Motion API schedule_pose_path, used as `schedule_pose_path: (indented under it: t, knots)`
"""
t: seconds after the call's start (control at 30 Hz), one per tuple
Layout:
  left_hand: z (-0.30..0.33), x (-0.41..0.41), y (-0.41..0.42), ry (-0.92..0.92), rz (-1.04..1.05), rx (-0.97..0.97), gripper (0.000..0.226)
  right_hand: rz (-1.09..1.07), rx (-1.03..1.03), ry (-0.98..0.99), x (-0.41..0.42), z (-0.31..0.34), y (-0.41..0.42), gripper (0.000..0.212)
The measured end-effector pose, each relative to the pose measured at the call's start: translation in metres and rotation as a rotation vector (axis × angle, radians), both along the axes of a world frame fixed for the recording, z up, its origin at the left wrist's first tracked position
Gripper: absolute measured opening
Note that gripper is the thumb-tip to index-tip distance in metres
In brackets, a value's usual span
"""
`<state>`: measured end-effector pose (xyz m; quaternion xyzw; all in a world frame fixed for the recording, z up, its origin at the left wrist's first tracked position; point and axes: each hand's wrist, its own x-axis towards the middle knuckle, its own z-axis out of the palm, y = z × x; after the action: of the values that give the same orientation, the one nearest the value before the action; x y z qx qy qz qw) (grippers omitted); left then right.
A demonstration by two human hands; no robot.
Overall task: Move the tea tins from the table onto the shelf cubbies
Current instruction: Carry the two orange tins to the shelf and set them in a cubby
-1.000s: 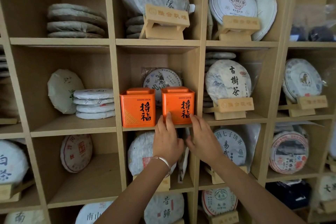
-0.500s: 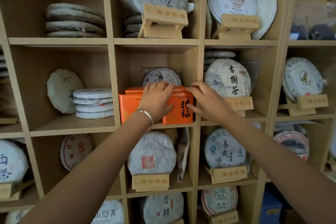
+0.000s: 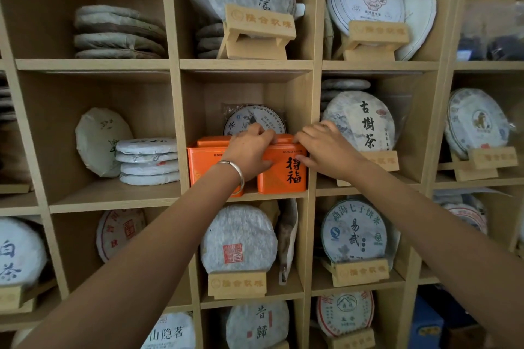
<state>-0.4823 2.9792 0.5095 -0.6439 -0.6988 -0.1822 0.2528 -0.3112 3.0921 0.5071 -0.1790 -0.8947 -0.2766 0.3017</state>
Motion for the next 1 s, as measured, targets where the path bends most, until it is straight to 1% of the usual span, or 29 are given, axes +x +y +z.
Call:
schedule_pose_path:
  t: [0.13, 0.33, 0.53, 1.0]
  knots:
    - [-0.0040, 0.0005, 0.0025, 0.002, 0.004, 0.022, 0.047, -0.028, 0.063, -0.021, 0.0014, 0.0006, -0.0019, 0.031]
    - [-0.0037, 0.0011, 0.0061, 0.015, -0.006, 0.025, 0.047, -0.083, 0.141, -0.037, 0.0021, 0.0029, -0.0008, 0.035]
    - [-0.0069, 0.0006, 0.0065, 0.007, 0.011, 0.056, 0.046, -0.089, 0.147, -0.042, -0.0025, 0.0042, -0.0006, 0.032]
    - [-0.0075, 0.0018, 0.0075, 0.067, 0.037, 0.034, 0.048, -0.076, 0.150, 0.001, -0.0050, -0.0046, 0.0053, 0.031]
